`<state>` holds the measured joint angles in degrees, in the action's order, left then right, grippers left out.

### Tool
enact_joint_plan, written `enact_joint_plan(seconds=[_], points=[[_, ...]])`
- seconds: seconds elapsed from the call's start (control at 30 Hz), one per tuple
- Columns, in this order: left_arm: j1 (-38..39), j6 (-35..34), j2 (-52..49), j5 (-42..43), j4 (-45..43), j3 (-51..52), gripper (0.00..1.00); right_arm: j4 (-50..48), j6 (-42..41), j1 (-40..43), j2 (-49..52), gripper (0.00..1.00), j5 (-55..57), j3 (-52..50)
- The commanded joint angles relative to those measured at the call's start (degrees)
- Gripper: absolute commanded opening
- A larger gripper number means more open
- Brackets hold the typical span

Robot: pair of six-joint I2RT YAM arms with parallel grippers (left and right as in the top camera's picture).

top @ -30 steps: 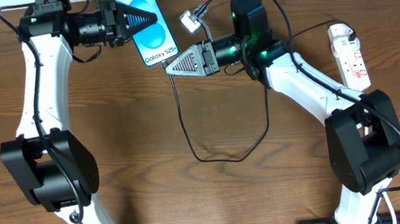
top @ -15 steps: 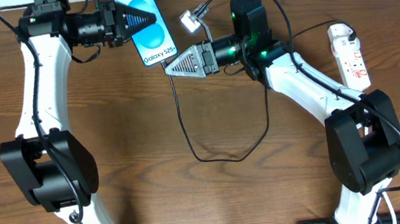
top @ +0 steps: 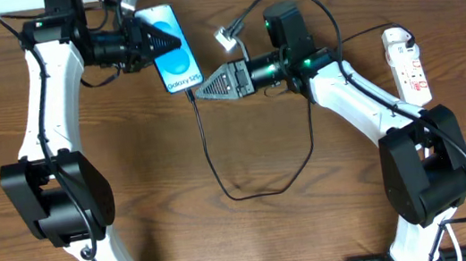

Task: Plug charger to phone and switch on socket
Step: 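Lower the plugged phone onto the table with the left gripper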

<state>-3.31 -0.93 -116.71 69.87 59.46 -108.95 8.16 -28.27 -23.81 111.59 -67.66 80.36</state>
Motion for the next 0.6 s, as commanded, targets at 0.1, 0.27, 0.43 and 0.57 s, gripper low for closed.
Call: enact_joint_plan(seconds=[0.1,0.27,0.43,0.57], points=[[-0.09,5.25,0.66,-5.05,1.84,3.04,0.07,9.38,10.10,0.20,-1.33,0.74,17.11,0.48],[-0.09,6.54,0.66,-7.87,1.73,7.28,0.07,12.83,10.78,0.66,-1.33,0.75,23.67,0.48],[-0.09,7.43,0.63,-9.35,-0.39,12.87,0.08,14.69,10.80,1.44,-1.33,0.75,26.82,0.48],[-0.09,7.80,0.50,-9.55,-3.43,17.42,0.08,16.39,10.82,2.01,-1.33,0.74,28.70,0.48]])
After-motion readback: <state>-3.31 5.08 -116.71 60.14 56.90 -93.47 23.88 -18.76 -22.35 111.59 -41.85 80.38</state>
